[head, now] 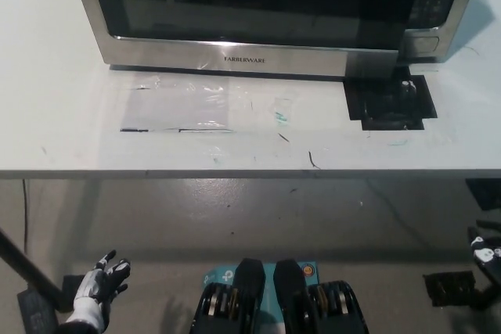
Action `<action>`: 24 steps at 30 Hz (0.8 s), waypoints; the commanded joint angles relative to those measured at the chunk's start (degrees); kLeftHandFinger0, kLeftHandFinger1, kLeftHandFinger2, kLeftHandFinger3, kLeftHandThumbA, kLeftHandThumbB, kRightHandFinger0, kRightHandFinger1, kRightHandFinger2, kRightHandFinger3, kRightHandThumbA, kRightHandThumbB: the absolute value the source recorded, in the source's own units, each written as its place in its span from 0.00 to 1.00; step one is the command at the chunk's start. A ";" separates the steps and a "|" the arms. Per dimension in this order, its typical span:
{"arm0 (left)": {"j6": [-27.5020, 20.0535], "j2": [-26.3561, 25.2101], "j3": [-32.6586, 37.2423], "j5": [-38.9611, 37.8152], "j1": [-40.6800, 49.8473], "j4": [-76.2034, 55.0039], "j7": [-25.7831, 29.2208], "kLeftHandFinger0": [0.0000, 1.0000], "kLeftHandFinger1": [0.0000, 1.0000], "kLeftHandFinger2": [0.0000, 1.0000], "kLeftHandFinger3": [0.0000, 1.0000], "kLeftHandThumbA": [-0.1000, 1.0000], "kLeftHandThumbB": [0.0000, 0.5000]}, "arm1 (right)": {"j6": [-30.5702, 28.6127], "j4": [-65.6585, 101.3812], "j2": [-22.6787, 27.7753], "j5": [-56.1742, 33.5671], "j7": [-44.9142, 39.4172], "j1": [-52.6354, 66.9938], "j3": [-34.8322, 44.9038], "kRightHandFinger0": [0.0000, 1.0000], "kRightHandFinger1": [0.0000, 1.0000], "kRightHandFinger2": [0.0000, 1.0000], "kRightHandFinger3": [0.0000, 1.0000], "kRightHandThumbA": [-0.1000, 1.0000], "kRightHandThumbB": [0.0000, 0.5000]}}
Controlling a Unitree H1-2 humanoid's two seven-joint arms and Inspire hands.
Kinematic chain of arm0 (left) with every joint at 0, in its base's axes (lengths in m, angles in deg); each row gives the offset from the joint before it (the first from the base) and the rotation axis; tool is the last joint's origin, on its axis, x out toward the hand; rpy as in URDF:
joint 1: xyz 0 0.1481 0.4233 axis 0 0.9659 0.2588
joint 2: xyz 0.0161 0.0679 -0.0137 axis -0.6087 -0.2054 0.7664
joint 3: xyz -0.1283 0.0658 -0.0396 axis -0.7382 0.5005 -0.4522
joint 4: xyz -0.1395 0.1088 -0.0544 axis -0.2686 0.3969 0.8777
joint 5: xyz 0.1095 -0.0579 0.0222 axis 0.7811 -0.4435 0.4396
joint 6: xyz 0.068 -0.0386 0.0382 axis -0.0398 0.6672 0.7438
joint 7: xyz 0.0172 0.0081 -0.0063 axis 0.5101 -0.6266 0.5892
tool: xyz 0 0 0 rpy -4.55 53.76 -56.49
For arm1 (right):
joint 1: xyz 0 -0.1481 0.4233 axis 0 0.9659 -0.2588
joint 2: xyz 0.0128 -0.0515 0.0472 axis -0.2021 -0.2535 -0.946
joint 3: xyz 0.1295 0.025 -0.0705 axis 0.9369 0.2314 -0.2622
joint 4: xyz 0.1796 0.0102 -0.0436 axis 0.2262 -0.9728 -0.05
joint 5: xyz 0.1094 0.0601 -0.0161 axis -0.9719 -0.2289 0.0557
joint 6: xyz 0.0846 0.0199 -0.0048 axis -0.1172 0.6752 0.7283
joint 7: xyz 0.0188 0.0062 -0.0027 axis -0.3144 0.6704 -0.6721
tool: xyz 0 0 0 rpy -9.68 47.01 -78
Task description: A microwave is kept infront of the robot with its door slightly ajar. The robot uses its right hand to push the door towards the left to open it.
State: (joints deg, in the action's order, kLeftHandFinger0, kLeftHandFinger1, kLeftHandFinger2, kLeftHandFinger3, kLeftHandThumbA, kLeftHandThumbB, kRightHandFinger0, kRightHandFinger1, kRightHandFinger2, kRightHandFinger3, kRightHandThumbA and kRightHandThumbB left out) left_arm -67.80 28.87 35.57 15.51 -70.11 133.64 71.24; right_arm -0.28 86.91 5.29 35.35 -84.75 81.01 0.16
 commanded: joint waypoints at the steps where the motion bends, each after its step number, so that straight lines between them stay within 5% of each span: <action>1: -2.08 -0.46 -0.70 -1.37 -1.03 -1.13 0.53 0.95 0.86 0.82 0.94 0.35 0.14 | 6.46 9.73 2.57 -2.47 -0.71 1.26 0.98 0.30 0.38 0.48 0.76 0.73 0.37; 7: -2.03 -0.71 -0.77 -1.41 -1.00 -0.61 0.46 0.96 0.90 0.86 0.99 0.36 0.14 | 8.62 12.24 4.10 -3.07 0.72 1.66 3.72 0.36 0.43 0.51 0.83 0.72 0.30; 13: -1.86 -0.80 -0.56 -1.09 -0.33 -0.71 0.55 1.00 0.94 0.88 0.99 0.38 0.12 | 10.81 17.07 5.82 -5.03 0.43 0.01 6.02 0.32 0.39 0.49 0.77 0.71 0.26; 15: -3.03 -0.66 -0.91 -1.45 0.14 -0.53 0.52 1.00 0.90 0.87 0.96 0.35 0.10 | 11.57 17.84 7.24 -5.54 0.53 -2.93 6.70 0.33 0.41 0.49 0.76 0.71 0.32; 24: -4.57 -1.20 0.34 -0.16 0.14 0.57 0.90 1.00 0.99 0.92 0.86 0.37 0.14 | 13.07 12.67 11.44 -4.57 0.98 -19.86 5.40 0.35 0.43 0.52 0.79 0.73 0.36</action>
State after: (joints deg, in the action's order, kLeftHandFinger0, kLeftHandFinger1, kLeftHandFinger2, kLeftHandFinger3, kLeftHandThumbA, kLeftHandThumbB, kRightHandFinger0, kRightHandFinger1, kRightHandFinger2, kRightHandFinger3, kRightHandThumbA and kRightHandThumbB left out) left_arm -69.08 28.74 35.63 15.10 -68.90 134.05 71.28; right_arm 11.41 99.63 15.52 31.17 -84.12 65.86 6.24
